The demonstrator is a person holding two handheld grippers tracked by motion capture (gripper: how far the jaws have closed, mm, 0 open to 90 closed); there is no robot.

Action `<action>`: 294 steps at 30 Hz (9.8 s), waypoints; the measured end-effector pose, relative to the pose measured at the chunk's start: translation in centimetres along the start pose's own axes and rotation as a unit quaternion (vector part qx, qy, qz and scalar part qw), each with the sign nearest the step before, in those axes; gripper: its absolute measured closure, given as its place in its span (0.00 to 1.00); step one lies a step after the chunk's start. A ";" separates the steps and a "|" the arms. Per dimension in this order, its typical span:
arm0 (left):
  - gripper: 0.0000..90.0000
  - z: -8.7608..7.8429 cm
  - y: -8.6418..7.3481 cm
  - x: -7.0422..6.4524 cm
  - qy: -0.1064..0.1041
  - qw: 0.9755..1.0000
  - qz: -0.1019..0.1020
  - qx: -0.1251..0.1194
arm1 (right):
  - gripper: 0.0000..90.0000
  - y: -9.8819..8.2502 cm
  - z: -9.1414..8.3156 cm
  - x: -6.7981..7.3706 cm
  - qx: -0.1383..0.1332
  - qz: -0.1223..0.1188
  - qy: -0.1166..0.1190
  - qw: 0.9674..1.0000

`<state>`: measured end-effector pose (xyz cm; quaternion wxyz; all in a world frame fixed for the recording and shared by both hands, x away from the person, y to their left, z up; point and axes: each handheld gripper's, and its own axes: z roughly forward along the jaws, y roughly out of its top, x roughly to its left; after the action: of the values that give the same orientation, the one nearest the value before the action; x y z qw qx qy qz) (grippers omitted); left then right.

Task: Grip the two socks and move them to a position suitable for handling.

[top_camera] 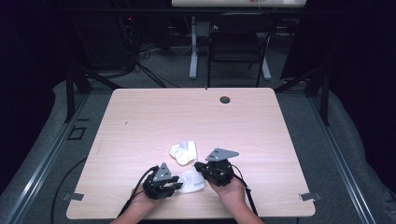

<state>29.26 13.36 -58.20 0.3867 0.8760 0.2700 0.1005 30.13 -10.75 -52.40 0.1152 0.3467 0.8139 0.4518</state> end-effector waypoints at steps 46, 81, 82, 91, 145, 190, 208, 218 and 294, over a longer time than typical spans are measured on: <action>0.83 -0.3 -0.1 1.5 0.006 1.000 -0.013 0.002 | 0.85 -3.5 -1.1 -2.8 0.056 -0.009 -0.049 0.997; 0.80 -1.4 -0.9 1.8 0.005 1.000 -0.026 0.009 | 0.82 -5.4 -0.2 -2.6 0.139 -0.012 -0.015 0.990; 0.78 -1.4 -0.9 1.8 0.000 0.999 -0.033 0.011 | 0.80 -5.4 -0.2 -2.5 0.139 -0.018 -0.017 0.990; 0.60 -1.5 -0.5 1.8 -0.006 0.999 -0.039 0.009 | 0.65 -5.1 -0.2 -1.9 0.124 -0.029 -0.009 0.992; 0.52 -6.4 0.0 6.8 0.096 0.982 -0.118 -0.110 | 0.54 -1.9 -1.4 -1.9 0.007 -0.053 -0.100 0.994; 0.51 -4.5 -0.6 7.7 0.110 0.986 -0.106 -0.070 | 0.75 3.5 12.1 0.7 0.100 -0.029 -0.064 0.993; 0.52 -4.5 -0.6 7.7 0.112 0.985 -0.107 -0.070 | 1.00 3.5 12.4 1.2 0.118 -0.024 -0.070 0.990; 0.55 -4.2 -0.5 7.5 0.107 0.986 -0.106 -0.076 | 1.00 4.5 9.1 0.8 0.047 0.017 -0.040 0.998; 0.61 1.8 1.8 8.7 0.094 0.990 -0.100 -0.034 | 0.68 -2.2 4.5 -8.0 0.038 0.111 -0.106 0.988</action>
<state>37.88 16.08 -58.39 0.3972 0.8178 0.3877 0.1519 37.23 -13.95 -57.73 0.1365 0.4845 0.7703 0.3916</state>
